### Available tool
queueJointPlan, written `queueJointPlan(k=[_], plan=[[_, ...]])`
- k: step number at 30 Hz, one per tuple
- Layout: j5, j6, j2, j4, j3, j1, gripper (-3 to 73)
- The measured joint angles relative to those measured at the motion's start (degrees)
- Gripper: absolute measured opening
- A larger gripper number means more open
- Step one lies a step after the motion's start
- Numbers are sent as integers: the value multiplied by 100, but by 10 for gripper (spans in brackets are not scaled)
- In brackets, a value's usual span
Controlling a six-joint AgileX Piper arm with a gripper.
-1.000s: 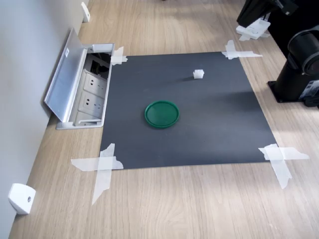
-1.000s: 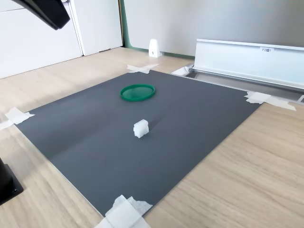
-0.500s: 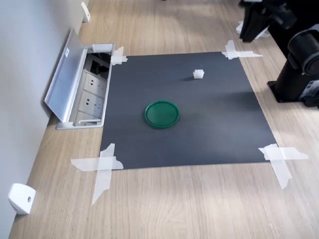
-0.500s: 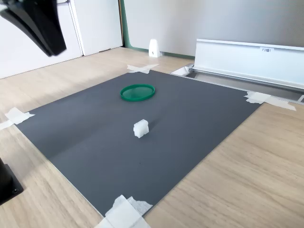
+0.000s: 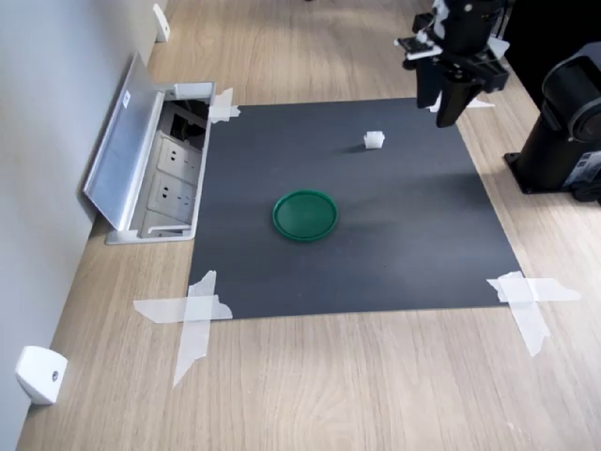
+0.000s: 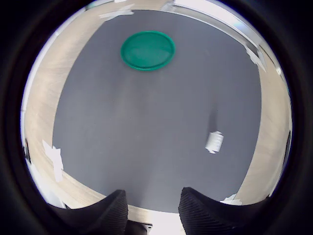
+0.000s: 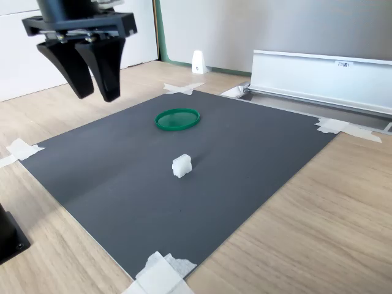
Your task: Grasp a white terminal and put it on the green lid.
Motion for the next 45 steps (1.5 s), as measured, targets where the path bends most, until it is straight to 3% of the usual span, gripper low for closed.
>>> queueJointPlan(k=[9, 16, 26, 35, 45], plan=[[-241, -1039, 286, -23, 0, -1340, 461], [-550, -1547, 959, 76, 0, -2028, 461], [-1477, -1744, 1919, 223, 0, -2099, 461], [-1874, -1915, 2278, 720, 0, -2099, 460], [-2061, -1938, 2588, 726, -5, -2099, 460]])
